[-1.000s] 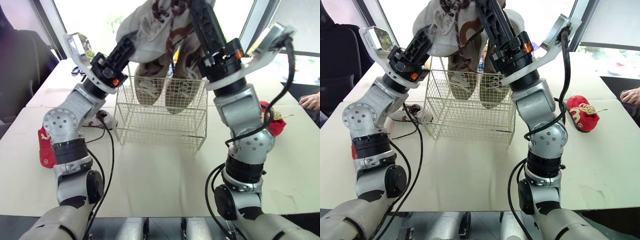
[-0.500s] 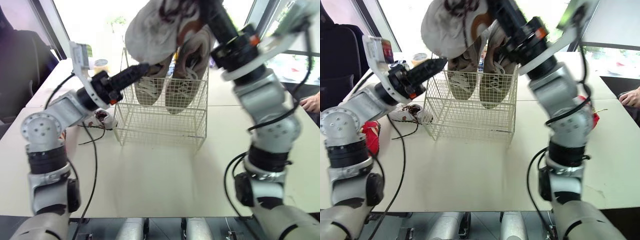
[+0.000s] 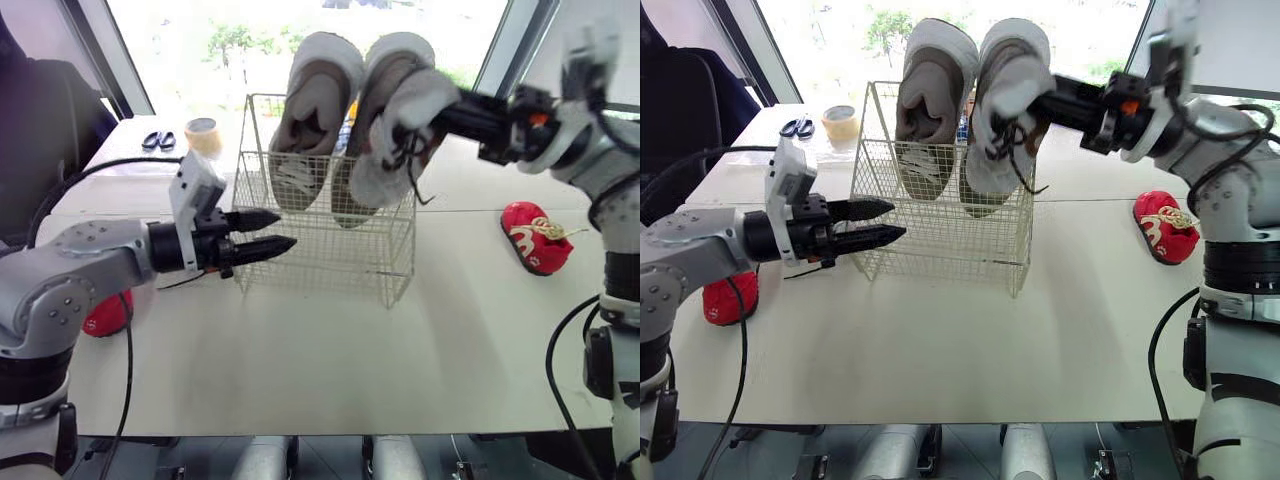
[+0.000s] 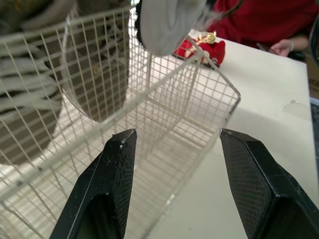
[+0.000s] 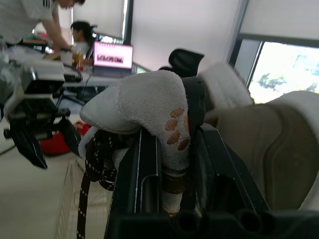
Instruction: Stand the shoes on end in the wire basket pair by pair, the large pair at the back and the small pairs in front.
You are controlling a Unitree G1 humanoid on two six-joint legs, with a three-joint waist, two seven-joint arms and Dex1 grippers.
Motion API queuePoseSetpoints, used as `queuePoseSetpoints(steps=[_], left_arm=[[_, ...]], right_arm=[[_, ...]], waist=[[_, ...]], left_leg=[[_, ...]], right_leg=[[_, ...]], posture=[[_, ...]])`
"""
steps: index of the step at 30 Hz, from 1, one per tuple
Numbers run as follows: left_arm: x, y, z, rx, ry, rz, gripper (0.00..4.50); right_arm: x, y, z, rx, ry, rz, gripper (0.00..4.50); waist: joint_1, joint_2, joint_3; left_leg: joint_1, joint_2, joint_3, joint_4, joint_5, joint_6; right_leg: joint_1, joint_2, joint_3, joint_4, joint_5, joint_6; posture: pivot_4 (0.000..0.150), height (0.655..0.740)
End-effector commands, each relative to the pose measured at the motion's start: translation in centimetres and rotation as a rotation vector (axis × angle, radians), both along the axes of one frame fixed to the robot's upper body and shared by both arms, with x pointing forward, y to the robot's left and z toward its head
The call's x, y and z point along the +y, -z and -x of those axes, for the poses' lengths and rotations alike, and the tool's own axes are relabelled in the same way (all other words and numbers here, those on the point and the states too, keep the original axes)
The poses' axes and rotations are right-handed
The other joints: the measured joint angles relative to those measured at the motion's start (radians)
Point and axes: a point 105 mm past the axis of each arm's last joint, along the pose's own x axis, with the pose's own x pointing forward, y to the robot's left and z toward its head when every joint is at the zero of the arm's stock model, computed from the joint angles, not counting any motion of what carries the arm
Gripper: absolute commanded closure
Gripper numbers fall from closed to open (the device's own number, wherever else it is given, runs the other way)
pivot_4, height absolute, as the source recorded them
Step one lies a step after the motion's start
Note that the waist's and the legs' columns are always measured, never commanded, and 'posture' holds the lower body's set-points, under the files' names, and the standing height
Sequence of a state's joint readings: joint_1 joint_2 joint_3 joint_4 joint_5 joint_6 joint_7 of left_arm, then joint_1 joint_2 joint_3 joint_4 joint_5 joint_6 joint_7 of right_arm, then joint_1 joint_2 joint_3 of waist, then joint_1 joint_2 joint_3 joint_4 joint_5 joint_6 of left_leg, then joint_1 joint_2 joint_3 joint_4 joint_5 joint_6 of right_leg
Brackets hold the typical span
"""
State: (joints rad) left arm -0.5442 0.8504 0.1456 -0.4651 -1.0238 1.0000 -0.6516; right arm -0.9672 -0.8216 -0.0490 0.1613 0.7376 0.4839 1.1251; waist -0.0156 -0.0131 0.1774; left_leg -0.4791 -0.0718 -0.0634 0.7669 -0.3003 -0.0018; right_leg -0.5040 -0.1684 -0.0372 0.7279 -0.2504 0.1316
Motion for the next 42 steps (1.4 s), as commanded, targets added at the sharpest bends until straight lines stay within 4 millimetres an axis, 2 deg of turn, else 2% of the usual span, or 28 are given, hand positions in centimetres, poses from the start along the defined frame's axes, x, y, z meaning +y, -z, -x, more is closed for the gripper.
queuePoseSetpoints(steps=[1,5,8,10,12,14,15,23,28,29,31,32,34,35,37,40,42], left_arm=[[0.4,-1.0,0.7,-0.034,0.011,-0.014,1.80],[0.6,-0.7,0.6,-0.023,-0.007,-0.017,1.80],[0.6,-0.5,0.5,-0.019,-0.011,-0.017,1.80],[0.6,-0.5,0.5,-0.014,-0.011,-0.014,1.73],[0.7,-0.6,0.3,-0.014,-0.017,-0.014,1.73],[0.8,-0.6,0.1,-0.014,-0.023,-0.014,1.73],[0.9,-0.7,-0.1,-0.012,-0.024,-0.014,1.73],[1.5,-0.6,-0.5,0.007,-0.014,-0.028,1.73],[3.4,-1.6,-1.0,0.042,-0.051,0.021,1.73],[3.7,-1.9,-1.1,0.053,-0.053,0.039,1.22],[4.6,-2.8,-1.6,0.059,-0.091,0.080,0.58],[6.4,-3.5,-3.0,0.038,-0.210,0.075,0.02],[8.5,-4.2,-4.5,0.015,-0.352,0.065,0.02],[10.5,-4.0,-6.0,0.086,-0.504,0.028,0.02],[12.8,-4.9,-8.1,0.103,-0.713,0.055,0.02],[15.5,-2.6,-9.9,0.325,-1.001,0.005,0.02],[16.0,-1.8,-9.9,0.410,-1.053,-0.003,0.02]], right_arm=[[0.1,-0.2,-0.5,-0.102,0.001,0.065,4.13],[0.6,1.8,-1.3,-0.071,-0.019,0.090,4.13],[0.5,2.5,-1.6,-0.057,-0.014,0.098,4.13],[0.2,2.6,-1.6,-0.057,-0.004,0.100,3.09],[-0.1,2.6,-1.6,-0.052,0.007,0.106,2.36],[-0.4,2.5,-1.4,-0.050,0.020,0.110,1.21],[-0.7,2.3,-1.2,-0.053,0.031,0.110,0.78],[-2.4,1.4,0.2,-0.081,0.097,0.126,0.78],[-3.4,-1.3,2.2,-0.119,0.139,0.073,0.78],[-3.4,-1.6,2.5,-0.121,0.143,0.066,0.74],[-3.7,-2.6,3.1,-0.137,0.162,0.044,0.25],[-3.6,-3.6,3.9,-0.146,0.152,0.020,0.00],[-3.5,-4.7,5.0,-0.150,0.137,-0.004,0.00],[-2.7,-5.5,6.1,-0.145,0.087,-0.028,0.00],[-1.2,-6.2,7.5,-0.124,-0.005,-0.049,0.00],[1.3,-4.7,8.9,-0.067,-0.126,0.053,0.00],[2.4,-3.5,9.5,-0.029,-0.186,0.108,0.00]], waist=[[0.001,0.000,0.000],[0.001,0.000,0.000],[0.002,0.000,0.000],[0.004,0.000,0.000],[0.004,0.000,0.000],[0.004,0.000,0.000],[0.004,0.000,0.000],[0.003,0.000,0.000],[0.004,0.000,0.000],[0.004,0.000,0.000],[0.004,0.000,0.000],[0.004,0.000,0.001],[0.004,0.000,0.001],[0.004,0.000,0.001],[0.004,0.000,0.001],[0.005,-0.001,0.000],[0.003,-0.001,0.000]], left_leg=[[0.000,0.000,0.000,0.000,0.000,0.000],[0.000,0.000,0.000,0.000,0.000,0.000],[0.000,0.000,0.000,0.000,0.000,0.000],[0.000,0.000,0.000,0.000,0.000,0.000],[0.000,-0.001,0.000,0.000,0.000,0.000],[0.000,-0.001,0.000,0.000,0.000,0.000],[0.000,-0.001,0.000,0.000,0.000,-0.001],[0.000,-0.001,0.000,0.000,0.000,0.000],[0.000,0.000,0.000,0.000,0.000,0.000],[0.000,0.000,0.000,0.000,0.000,0.000],[0.000,0.000,-0.001,0.000,0.000,0.000],[0.000,0.000,-0.001,0.000,0.000,0.000],[0.000,0.000,-0.001,0.000,0.000,0.000],[0.000,0.000,-0.001,0.000,0.000,0.000],[0.001,0.000,-0.001,0.000,0.000,0.000],[0.002,0.000,-0.003,0.000,0.000,0.000],[0.004,-0.001,-0.004,0.000,0.000,0.000]], right_leg=[[0.000,0.000,0.000,0.000,0.000,0.000],[0.001,0.000,0.000,-0.001,0.000,0.000],[0.001,0.000,0.000,-0.002,0.000,0.000],[0.001,0.000,0.000,-0.002,0.000,0.000],[0.001,0.000,0.000,-0.002,0.000,0.000],[0.001,0.000,0.000,-0.002,0.000,0.000],[0.001,0.000,0.000,-0.002,0.000,0.000],[0.001,0.000,0.000,-0.002,0.000,0.000],[0.001,-0.001,0.000,-0.002,0.000,0.000],[0.001,-0.001,0.000,-0.002,0.000,0.000],[0.001,0.000,0.000,-0.002,0.000,0.000],[0.002,-0.001,0.000,-0.002,0.000,0.000],[0.002,-0.001,0.000,-0.003,0.000,0.000],[0.001,-0.001,0.000,-0.003,0.000,0.000],[0.002,0.000,-0.001,-0.002,0.000,0.001],[0.004,0.001,-0.002,-0.003,0.002,0.004],[0.007,0.001,-0.004,-0.005,0.003,0.007]], posture=[[0.150,0.6563],[0.150,0.6563],[0.150,0.6563],[0.150,0.6563],[0.150,0.6563],[0.150,0.6563],[0.150,0.6563],[0.150,0.6563],[0.150,0.6563],[0.150,0.6563],[0.150,0.6563],[0.150,0.6563],[0.150,0.6563],[0.150,0.6563],[0.150,0.6563],[0.150,0.6563],[0.150,0.6563]])
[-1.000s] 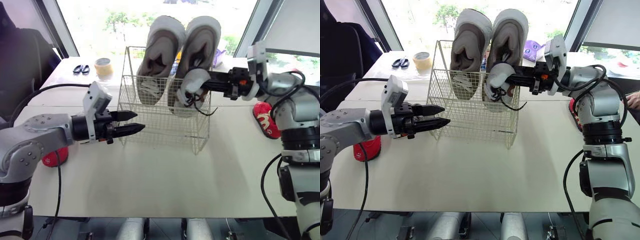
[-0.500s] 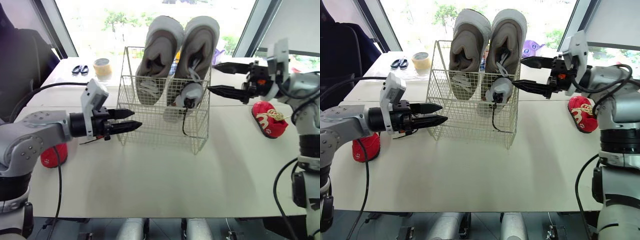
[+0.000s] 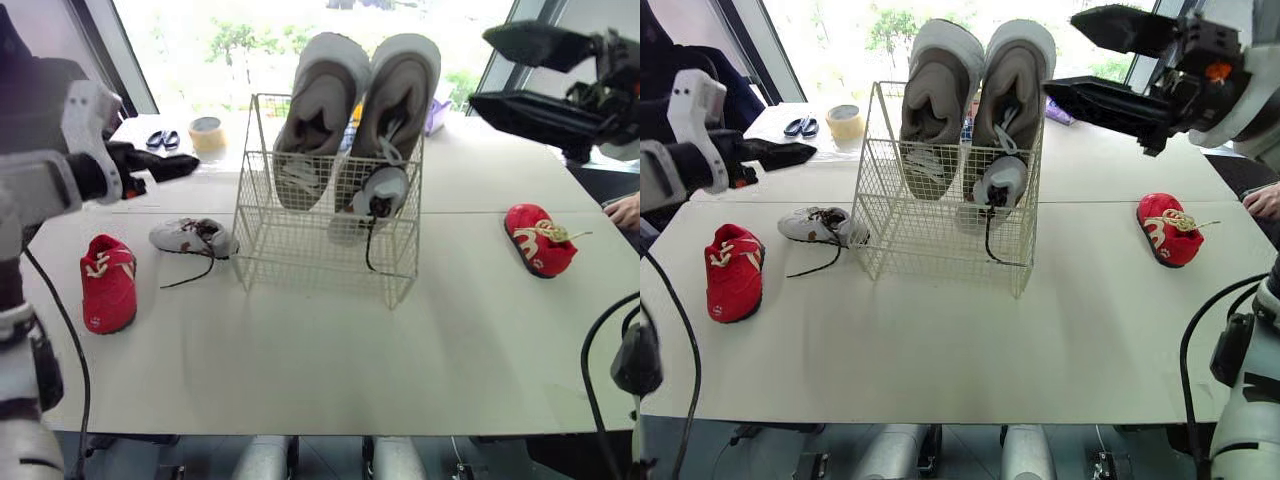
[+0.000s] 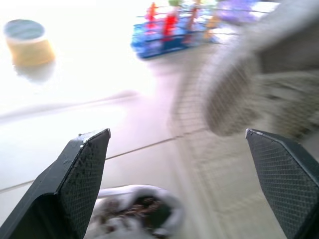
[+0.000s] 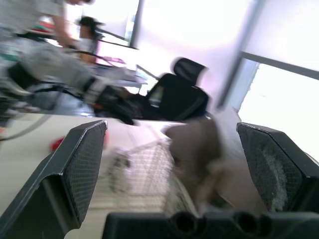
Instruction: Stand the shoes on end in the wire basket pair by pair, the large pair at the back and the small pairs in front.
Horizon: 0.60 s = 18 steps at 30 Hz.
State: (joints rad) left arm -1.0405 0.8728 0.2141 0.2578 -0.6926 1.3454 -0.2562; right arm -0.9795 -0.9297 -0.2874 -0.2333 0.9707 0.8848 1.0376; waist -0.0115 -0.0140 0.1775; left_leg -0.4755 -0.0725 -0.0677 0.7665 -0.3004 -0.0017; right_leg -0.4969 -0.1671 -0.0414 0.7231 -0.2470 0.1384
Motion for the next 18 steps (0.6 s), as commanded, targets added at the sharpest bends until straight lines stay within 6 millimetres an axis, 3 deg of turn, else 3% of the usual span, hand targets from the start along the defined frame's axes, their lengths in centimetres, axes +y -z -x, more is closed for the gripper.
queuePoseSetpoints(steps=[1,2,4,5,8,14,18], left_arm=[[2.0,1.9,0.4,0.168,-0.127,0.027,0.02],[1.9,1.9,0.6,0.183,-0.116,0.037,0.02],[3.4,1.7,0.7,0.107,-0.122,-0.193,0.02],[3.6,1.3,0.7,0.033,-0.047,-0.303,0.02],[4.5,1.5,1.3,-0.027,0.125,-0.420,0.02],[5.9,1.3,1.5,-0.126,0.370,-0.744,0.02],[5.4,3.5,1.6,-0.016,0.650,-0.920,0.02]], right_arm=[[1.8,1.7,1.8,0.053,-0.120,0.099,0.00],[2.1,2.4,2.0,0.070,-0.143,0.124,0.00],[2.5,4.1,2.0,0.087,-0.152,0.170,0.00],[2.5,4.8,1.7,0.090,-0.143,0.177,0.00],[2.5,5.9,1.1,0.095,-0.119,0.163,0.00],[2.5,6.2,1.0,0.104,-0.093,0.084,0.00],[2.7,6.4,0.4,0.094,-0.056,0.049,0.00]], waist=[[-0.003,0.000,0.000],[-0.005,-0.002,0.001],[-0.010,-0.005,0.002],[-0.013,-0.006,0.002],[-0.006,-0.005,0.002],[0.011,-0.006,0.002],[0.022,-0.006,0.002]], left_leg=[[0.000,0.000,0.000,0.000,0.000,0.000],[0.000,0.000,0.000,0.000,0.000,0.000],[-0.001,0.000,0.000,0.000,0.000,0.000],[-0.002,0.000,0.000,0.000,0.001,-0.001],[-0.002,0.000,0.002,-0.004,0.005,-0.009],[-0.004,0.000,0.001,-0.004,0.003,-0.006],[-0.004,0.000,0.001,-0.003,0.002,-0.004]], right_leg=[[0.000,0.000,0.000,0.000,0.000,0.000],[0.000,0.000,0.000,0.000,0.000,0.001],[-0.002,0.000,0.000,0.000,0.001,0.001],[-0.002,0.000,0.000,0.000,0.001,0.000],[-0.006,-0.002,0.003,-0.001,0.002,-0.002],[-0.006,-0.003,0.002,-0.004,0.002,-0.008],[-0.005,-0.003,0.001,-0.004,0.002,-0.009]], posture=[[0.150,0.6563],[0.150,0.6563],[0.150,0.6563],[0.150,0.6563],[0.150,0.6563],[0.150,0.6563],[0.150,0.6563]])
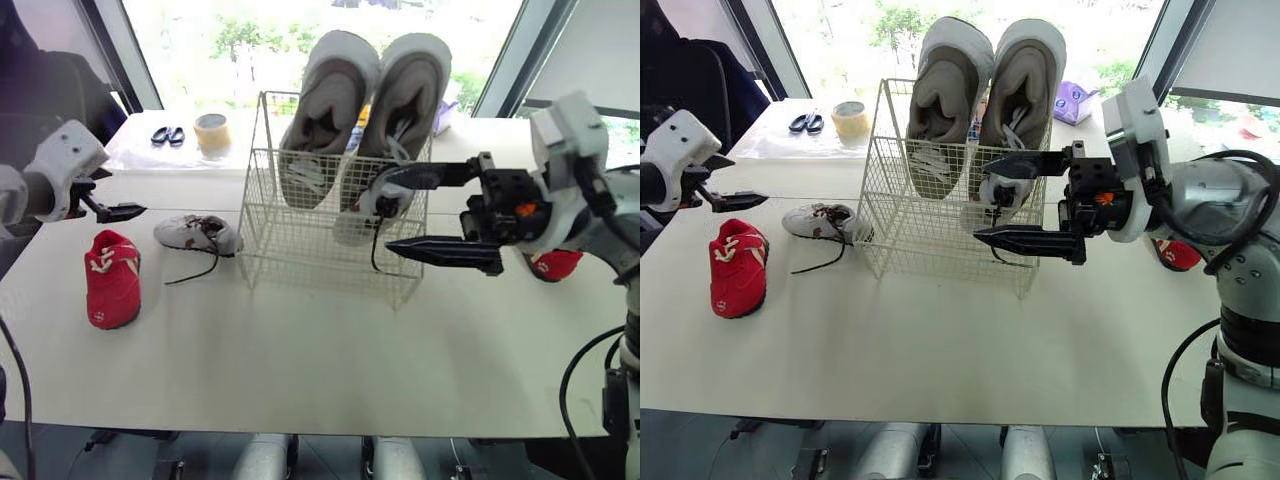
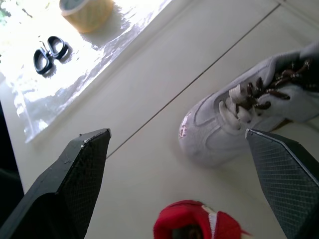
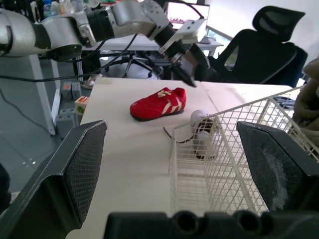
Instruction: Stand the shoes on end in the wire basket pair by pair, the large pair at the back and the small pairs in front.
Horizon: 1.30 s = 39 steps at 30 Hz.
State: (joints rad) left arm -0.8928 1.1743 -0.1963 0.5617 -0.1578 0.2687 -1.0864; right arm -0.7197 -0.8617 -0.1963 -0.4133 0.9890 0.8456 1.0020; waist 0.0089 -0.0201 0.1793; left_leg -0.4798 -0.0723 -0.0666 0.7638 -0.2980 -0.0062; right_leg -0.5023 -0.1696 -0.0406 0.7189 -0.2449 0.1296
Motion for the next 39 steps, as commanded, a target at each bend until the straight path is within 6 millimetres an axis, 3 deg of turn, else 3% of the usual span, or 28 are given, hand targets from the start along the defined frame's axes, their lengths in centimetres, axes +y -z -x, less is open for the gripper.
queuePoseSetpoints(steps=[1,4,11,17,20,27,28,31,37,39], left_arm=[[-0.7,0.7,0.0,0.094,0.168,-0.166,0.02],[-2.3,0.8,-1.5,0.068,0.235,-0.173,0.02],[-6.4,3.8,-2.8,0.088,0.458,-0.275,0.02],[-8.0,6.0,-3.1,0.152,0.554,-0.350,0.02],[-7.5,7.5,-2.8,0.237,0.571,-0.425,0.88],[-7.8,8.6,-3.1,0.278,0.559,-0.435,4.30],[-7.9,8.4,-3.3,0.278,0.546,-0.428,4.48],[-7.3,7.8,-3.5,0.354,0.457,-0.416,4.48],[-7.9,2.4,-4.0,0.445,0.207,-0.297,4.48],[-7.9,1.8,-3.6,0.497,0.132,-0.288,4.48]], right_arm=[[0.2,-1.0,0.2,-0.073,0.022,-0.050,0.00],[0.4,-1.0,0.3,-0.071,0.027,-0.070,0.00],[0.4,-0.9,0.0,-0.072,0.088,-0.094,0.00],[0.3,-0.8,-0.2,-0.072,0.124,-0.104,0.00],[0.1,-0.8,-0.3,-0.070,0.145,-0.111,0.00],[-0.1,-0.7,-0.6,-0.072,0.184,-0.127,0.00],[-0.1,-0.7,-0.6,-0.070,0.189,-0.127,0.00],[-0.2,-0.7,-0.8,-0.072,0.201,-0.130,0.00],[-0.1,-0.5,-1.4,-0.071,0.205,-0.138,0.00],[-0.1,-0.5,-1.4,-0.072,0.205,-0.143,0.00]], waist=[[0.003,0.000,0.000],[0.007,-0.001,0.000],[-0.007,-0.001,0.000],[-0.015,-0.001,0.000],[-0.019,-0.001,0.000],[-0.021,-0.001,0.000],[-0.021,-0.001,0.000],[-0.020,-0.002,0.000],[-0.027,-0.003,0.001],[-0.029,-0.003,0.001]], left_leg=[[0.000,0.000,0.000,0.000,0.000,0.000],[-0.001,0.000,0.000,0.003,-0.001,0.002],[-0.001,0.000,0.001,0.005,-0.003,0.006],[-0.001,0.000,0.001,0.005,-0.003,0.006],[-0.001,0.000,0.001,0.005,-0.003,0.006],[0.001,0.000,0.001,0.005,-0.003,0.007],[0.001,0.000,0.001,0.005,-0.003,0.007],[0.001,0.000,0.001,0.006,-0.003,0.007],[0.001,0.000,0.001,0.006,-0.003,0.007],[0.000,0.000,0.001,0.006,-0.004,0.007]], right_leg=[[0.000,0.000,0.000,0.000,0.000,0.000],[0.001,0.000,-0.002,0.000,0.001,0.002],[0.002,0.001,-0.002,0.001,0.003,0.006],[0.001,0.001,-0.002,0.002,0.003,0.006],[0.002,0.001,-0.003,0.002,0.003,0.006],[0.003,0.001,-0.003,0.003,0.003,0.007],[0.004,0.001,-0.003,0.003,0.003,0.007],[0.004,0.001,-0.003,0.003,0.003,0.008],[0.004,0.003,-0.003,0.003,0.002,0.009],[0.004,0.003,-0.003,0.003,0.002,0.009]], posture=[[0.150,0.6563],[0.150,0.6563],[0.150,0.6563],[0.150,0.6563],[0.150,0.6563],[0.150,0.6563],[0.150,0.6563],[0.150,0.6563],[0.150,0.6563],[0.150,0.6563]])
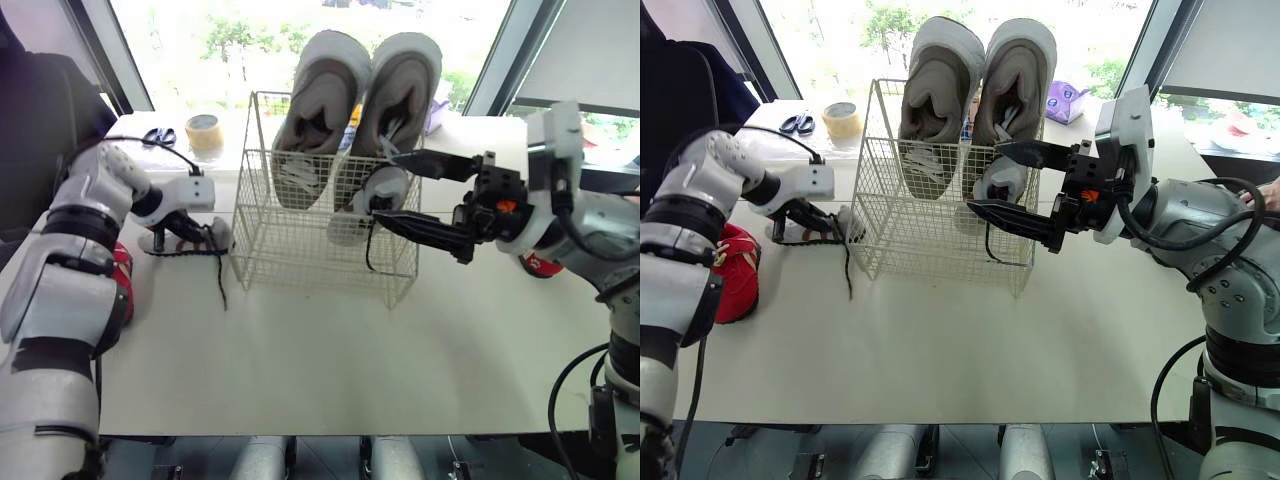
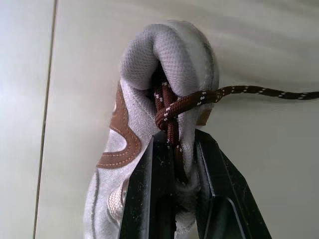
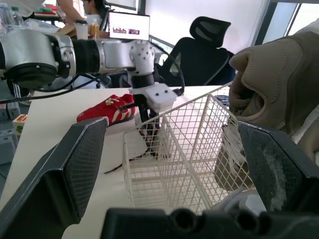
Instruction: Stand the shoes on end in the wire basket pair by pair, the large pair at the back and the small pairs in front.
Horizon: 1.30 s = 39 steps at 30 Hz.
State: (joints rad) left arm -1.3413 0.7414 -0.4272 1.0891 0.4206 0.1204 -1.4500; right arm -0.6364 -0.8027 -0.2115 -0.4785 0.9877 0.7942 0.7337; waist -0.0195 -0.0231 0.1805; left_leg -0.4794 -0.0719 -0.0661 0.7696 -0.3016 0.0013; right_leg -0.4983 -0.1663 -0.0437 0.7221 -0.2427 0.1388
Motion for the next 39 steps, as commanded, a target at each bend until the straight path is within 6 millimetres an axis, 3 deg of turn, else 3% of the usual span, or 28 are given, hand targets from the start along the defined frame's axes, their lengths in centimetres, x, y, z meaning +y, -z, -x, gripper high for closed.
queuePoseSetpoints(steps=[1,4,8,18,23,25,27,31,35,36,39], left_arm=[[0.2,-2.8,0.5,0.010,-0.131,-0.032,4.48],[-1.4,-3.0,1.4,0.084,-0.237,0.085,4.48],[-2.8,-3.4,1.5,0.161,-0.744,0.286,4.48],[-2.1,2.1,4.4,0.138,-0.855,0.203,4.48],[-2.2,1.8,4.6,0.155,-0.834,0.256,2.20],[-2.5,0.5,4.9,0.137,-0.782,0.286,1.23],[-2.6,-1.2,5.4,0.116,-0.731,0.314,1.23],[-0.6,-8.2,6.5,-0.052,-0.731,0.398,1.23],[0.7,-10.4,7.2,-0.109,-0.718,0.451,1.23],[0.7,-11.5,6.9,-0.149,-0.656,0.503,1.23],[2.8,-15.0,4.5,-0.501,-0.497,0.638,1.23]], right_arm=[[0.0,-0.8,0.2,-0.048,-0.006,-0.023,0.00],[0.0,-0.7,-0.1,-0.050,-0.002,-0.024,0.00],[0.4,-0.3,-0.1,-0.053,-0.015,-0.037,0.00],[0.4,-0.1,-0.4,-0.057,0.000,-0.061,0.00],[0.3,-0.3,-0.5,-0.060,0.004,-0.062,0.00],[0.3,-0.3,-0.6,-0.058,0.005,-0.057,0.00],[0.2,-0.1,-0.7,-0.059,0.014,-0.040,0.00],[-0.1,-0.1,-0.6,-0.055,0.014,-0.043,0.00],[0.1,0.2,-1.2,-0.047,0.010,-0.042,0.00],[0.2,0.4,-1.4,-0.046,0.008,-0.025,0.00],[0.6,0.0,-0.7,-0.028,-0.048,-0.025,0.00]], waist=[[-0.001,0.000,0.000],[-0.001,0.000,0.000],[0.005,-0.001,0.001],[-0.024,0.000,0.001],[-0.019,0.001,0.000],[-0.019,0.001,0.000],[-0.021,0.001,0.001],[-0.020,0.000,0.001],[-0.020,0.004,0.000],[-0.016,0.004,0.000],[-0.004,0.003,0.001]], left_leg=[[0.000,0.000,0.000,0.000,0.000,0.000],[0.001,0.000,0.000,0.000,0.000,0.001],[0.001,0.000,-0.001,0.001,0.000,0.001],[0.003,0.000,-0.002,-0.003,0.001,-0.001],[0.003,0.000,-0.002,-0.002,0.001,-0.002],[0.003,0.000,-0.002,-0.002,0.001,-0.002],[0.002,0.000,-0.002,-0.002,0.001,-0.002],[0.001,0.000,-0.003,-0.002,0.001,-0.002],[0.003,-0.001,-0.002,-0.002,0.001,-0.002],[0.005,-0.001,-0.002,-0.003,0.001,-0.002],[0.005,0.000,-0.003,0.000,0.002,-0.003]], right_leg=[[0.000,0.000,0.000,0.000,0.000,0.000],[0.000,0.000,0.000,0.000,0.000,0.000],[0.002,0.001,0.000,0.000,-0.001,0.001],[0.000,0.001,0.002,0.001,-0.001,0.001],[0.001,0.000,0.002,0.001,-0.001,0.001],[0.001,0.000,0.002,0.001,-0.001,0.001],[0.000,0.000,0.002,0.001,-0.001,0.001],[-0.001,0.000,0.002,0.001,-0.001,0.000],[0.001,0.000,0.002,0.000,-0.001,0.001],[0.002,0.000,0.002,0.000,-0.001,0.001],[0.001,0.000,0.002,0.003,-0.001,0.000]], posture=[[0.150,0.6563],[0.150,0.6563],[0.150,0.6563],[0.150,0.6563],[0.150,0.6563],[0.150,0.6563],[0.150,0.6563],[0.150,0.6563],[0.150,0.6563],[0.150,0.6563],[0.150,0.6563]])
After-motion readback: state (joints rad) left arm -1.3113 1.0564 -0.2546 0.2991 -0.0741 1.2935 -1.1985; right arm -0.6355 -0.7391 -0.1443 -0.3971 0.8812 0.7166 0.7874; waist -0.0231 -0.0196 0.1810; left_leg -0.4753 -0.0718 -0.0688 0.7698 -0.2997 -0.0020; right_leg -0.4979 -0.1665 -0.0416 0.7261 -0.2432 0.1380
